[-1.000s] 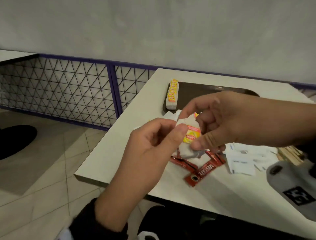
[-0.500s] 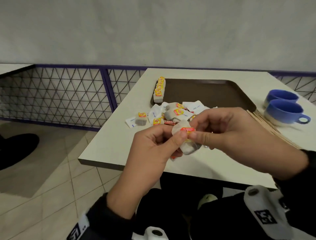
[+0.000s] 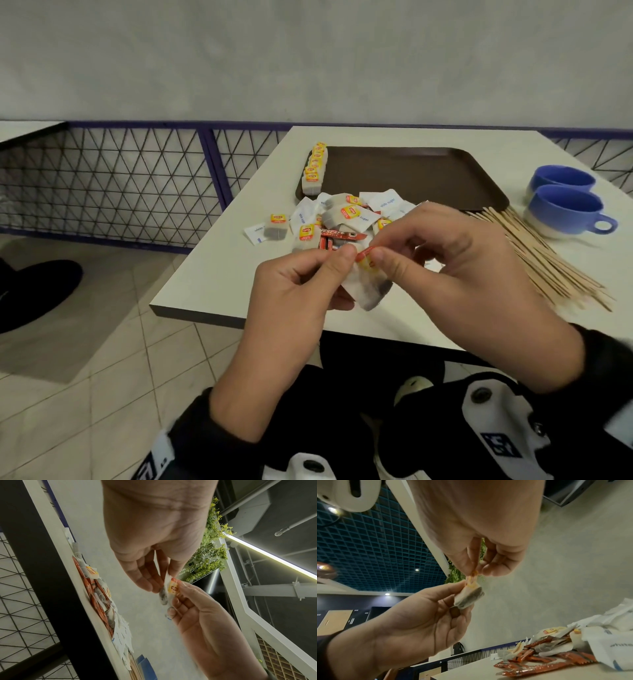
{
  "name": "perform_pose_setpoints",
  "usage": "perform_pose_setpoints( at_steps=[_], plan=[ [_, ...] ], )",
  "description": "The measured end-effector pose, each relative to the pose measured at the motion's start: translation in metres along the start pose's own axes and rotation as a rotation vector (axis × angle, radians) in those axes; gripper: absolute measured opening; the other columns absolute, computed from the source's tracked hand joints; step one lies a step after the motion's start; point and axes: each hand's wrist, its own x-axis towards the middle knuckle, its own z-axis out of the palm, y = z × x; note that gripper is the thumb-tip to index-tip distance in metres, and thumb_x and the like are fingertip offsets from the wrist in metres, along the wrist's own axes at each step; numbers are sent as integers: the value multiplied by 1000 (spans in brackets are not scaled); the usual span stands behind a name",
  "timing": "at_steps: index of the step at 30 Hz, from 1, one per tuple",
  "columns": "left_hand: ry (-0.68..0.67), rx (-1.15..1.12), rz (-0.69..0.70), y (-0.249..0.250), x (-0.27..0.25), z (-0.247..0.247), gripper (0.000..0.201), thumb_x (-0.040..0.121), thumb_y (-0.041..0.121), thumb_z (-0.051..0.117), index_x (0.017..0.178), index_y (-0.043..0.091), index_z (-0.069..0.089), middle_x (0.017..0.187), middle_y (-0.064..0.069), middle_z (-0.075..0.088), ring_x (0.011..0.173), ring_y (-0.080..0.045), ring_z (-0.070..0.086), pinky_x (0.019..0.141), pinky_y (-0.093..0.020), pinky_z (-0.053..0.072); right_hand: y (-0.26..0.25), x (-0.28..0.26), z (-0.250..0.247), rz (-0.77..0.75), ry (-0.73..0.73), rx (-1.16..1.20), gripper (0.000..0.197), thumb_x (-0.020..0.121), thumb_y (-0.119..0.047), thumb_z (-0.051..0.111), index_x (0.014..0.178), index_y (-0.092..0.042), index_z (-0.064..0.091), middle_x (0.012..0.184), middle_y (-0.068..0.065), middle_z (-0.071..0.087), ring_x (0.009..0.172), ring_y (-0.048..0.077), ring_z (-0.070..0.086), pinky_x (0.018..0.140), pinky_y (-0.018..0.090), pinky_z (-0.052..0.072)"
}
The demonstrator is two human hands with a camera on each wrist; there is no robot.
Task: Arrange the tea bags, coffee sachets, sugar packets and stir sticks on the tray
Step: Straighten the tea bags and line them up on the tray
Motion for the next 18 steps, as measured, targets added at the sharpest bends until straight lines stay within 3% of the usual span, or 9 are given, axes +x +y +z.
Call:
perform_pose_setpoints(
  at_steps=[2,4,7,9,12,18],
  plan=[
    [28,7,5,-1,1,2,27,82,34,69,86,11,81,83,-15,76,80,-43,70,75,-58,61,-2,0,-2,10,3,27,12,92,-13,72,87,-25,71,79,-6,67,76,17,63,66,28,51],
    [56,26,25,-2,3,3,24,82,35,70,85,14,82,81,-13,76,76,-39,71,74,-57,61,-1,2,-5,88,-31,142,12,94,-12,69,87,-22,70,76,-3,69,68,16,64,62,33,53],
    [105,38,80,-2,4,4,18,83,33,68,80,22,81,76,-7,76,65,-21,69,64,-41,62,4,5,-7,239,-122,266,10,93,-7,70,91,-16,72,71,5,71,60,19,64,56,33,52],
    [135,8,108,-1,6,3,17,84,33,67,82,21,80,79,-4,77,68,-14,71,61,-32,59,9,3,-7,332,-204,305,12,92,-6,71,94,-18,74,72,10,71,59,22,65,57,33,51],
    [190,-76,120,0,9,1,20,84,33,66,81,18,79,82,-3,78,73,-19,74,64,-31,58,14,-1,-7,455,-279,342,12,92,-7,72,96,-18,74,75,16,71,61,30,65,60,36,53],
    [144,-289,-7,7,11,4,25,86,34,58,72,26,78,78,-1,74,79,-26,73,62,-37,62,20,-2,-9,703,-268,453,12,89,2,71,97,-7,74,76,17,68,62,26,65,57,32,54]
  ],
)
